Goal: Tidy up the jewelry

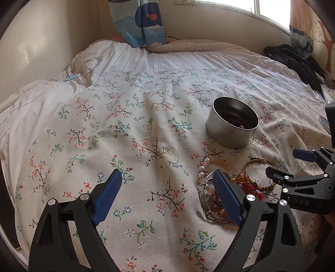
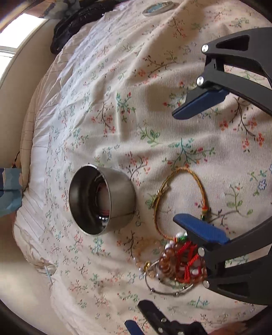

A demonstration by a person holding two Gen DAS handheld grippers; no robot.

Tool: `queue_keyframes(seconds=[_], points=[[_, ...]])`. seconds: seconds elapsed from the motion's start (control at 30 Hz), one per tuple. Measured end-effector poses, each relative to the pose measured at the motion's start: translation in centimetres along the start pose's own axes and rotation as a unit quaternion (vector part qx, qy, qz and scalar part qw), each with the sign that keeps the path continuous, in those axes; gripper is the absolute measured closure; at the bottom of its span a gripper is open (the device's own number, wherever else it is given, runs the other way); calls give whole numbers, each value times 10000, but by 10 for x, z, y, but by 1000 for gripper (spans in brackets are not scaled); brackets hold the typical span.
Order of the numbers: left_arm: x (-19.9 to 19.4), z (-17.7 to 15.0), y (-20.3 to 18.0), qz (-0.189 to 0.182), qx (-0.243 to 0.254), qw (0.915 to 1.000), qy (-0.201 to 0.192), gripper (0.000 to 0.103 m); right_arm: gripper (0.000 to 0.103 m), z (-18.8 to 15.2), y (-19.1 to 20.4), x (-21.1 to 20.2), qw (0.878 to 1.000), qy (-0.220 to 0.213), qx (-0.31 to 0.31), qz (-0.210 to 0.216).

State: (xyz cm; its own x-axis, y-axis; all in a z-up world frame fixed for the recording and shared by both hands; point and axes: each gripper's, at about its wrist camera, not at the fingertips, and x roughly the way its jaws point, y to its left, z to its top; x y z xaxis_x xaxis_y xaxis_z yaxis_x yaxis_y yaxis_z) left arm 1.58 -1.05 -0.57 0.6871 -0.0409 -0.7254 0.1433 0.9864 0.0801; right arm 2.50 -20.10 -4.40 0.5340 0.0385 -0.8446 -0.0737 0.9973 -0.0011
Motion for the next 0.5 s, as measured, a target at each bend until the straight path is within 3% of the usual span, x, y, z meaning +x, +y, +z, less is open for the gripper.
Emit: queue_keyframes(seconds=[0.03, 0.1, 0.23, 0.27, 0.3, 0.33, 0.37, 0.4, 0.5], points=[[0, 0, -3, -15, 80, 10000, -15, 18, 35, 0, 0, 1, 10000, 28, -2, 10], [-1, -1, -10, -67, 232, 9997, -51, 18, 56, 1, 0, 4, 10000, 71, -7, 57], [3, 0, -21, -109, 534, 9984, -115, 21, 58, 0, 2, 14, 9996, 229, -145, -61], [5, 0, -25, -135, 609, 9980, -93, 29, 60, 1, 4, 16, 9995, 245, -175, -67], [8, 0, -28, -182, 682, 9975, -35, 35, 72, 1, 4, 17, 9995, 252, -174, 3], [12, -1, -30, -223, 742, 9970, 41, 52, 81, 2, 5, 17, 9995, 261, -139, 87], [17, -3, -32, -327, 792, 9962, 149, 80, 93, 1, 5, 17, 9995, 256, -130, 99], [23, -5, -34, -440, 852, 9948, 349, 93, 97, 0, 4, 17, 9996, 250, -119, 113], [19, -7, -34, -573, 829, 9944, 331, 97, 99, 0, -4, 10, 9987, 165, 182, 438]])
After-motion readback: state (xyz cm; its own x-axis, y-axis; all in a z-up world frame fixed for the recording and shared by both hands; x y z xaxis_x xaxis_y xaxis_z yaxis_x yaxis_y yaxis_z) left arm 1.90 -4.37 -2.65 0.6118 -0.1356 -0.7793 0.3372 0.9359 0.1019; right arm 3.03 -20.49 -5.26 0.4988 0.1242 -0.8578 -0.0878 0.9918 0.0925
